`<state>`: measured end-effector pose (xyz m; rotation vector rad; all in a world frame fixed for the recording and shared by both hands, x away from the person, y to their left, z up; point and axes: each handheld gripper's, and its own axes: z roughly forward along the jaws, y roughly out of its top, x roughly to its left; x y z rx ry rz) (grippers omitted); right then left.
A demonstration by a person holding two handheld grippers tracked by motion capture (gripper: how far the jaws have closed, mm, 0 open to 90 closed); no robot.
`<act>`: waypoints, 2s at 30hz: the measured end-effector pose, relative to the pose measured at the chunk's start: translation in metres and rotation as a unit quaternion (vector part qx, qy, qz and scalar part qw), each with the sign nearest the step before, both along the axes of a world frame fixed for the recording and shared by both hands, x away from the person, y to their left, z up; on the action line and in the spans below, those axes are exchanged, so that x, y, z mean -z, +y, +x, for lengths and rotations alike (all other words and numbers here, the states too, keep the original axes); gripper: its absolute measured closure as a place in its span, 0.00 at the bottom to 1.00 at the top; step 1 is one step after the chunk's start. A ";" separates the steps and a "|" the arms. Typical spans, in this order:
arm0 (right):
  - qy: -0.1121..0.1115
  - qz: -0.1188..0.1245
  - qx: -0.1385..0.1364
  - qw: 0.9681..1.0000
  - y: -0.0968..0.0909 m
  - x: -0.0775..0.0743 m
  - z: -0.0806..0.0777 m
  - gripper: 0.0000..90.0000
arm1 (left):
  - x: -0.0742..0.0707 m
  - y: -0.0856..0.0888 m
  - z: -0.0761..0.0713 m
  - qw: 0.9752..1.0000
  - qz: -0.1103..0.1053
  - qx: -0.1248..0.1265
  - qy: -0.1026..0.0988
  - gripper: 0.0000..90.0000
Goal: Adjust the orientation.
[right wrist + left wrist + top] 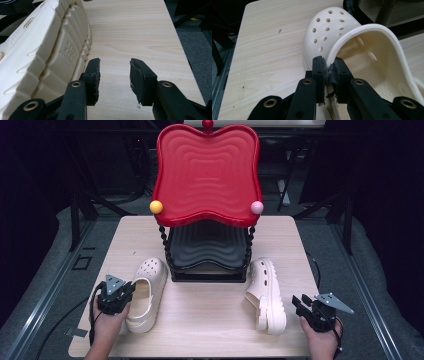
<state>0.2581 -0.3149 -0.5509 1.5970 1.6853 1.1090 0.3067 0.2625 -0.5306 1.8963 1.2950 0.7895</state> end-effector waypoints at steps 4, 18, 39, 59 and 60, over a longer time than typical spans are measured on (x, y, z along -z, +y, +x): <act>0.000 0.000 0.000 1.000 0.000 0.000 0.000 0.66 | -0.005 0.005 -0.009 1.000 -0.008 -0.001 0.002 0.91; -0.004 0.006 0.005 1.000 -0.002 -0.003 -0.003 0.66 | -0.017 0.017 -0.049 0.999 -0.049 0.003 0.009 0.92; -0.017 0.015 0.012 1.000 -0.006 -0.006 -0.006 0.66 | -0.015 -0.033 -0.076 0.997 -0.055 0.040 0.025 0.92; -0.019 0.016 0.008 1.000 -0.003 -0.006 -0.006 0.66 | -0.002 -0.100 -0.063 0.997 -0.054 0.057 0.020 0.92; -0.018 0.015 0.008 1.000 -0.003 -0.006 -0.006 0.66 | -0.001 -0.104 -0.063 0.997 -0.055 0.056 0.021 0.92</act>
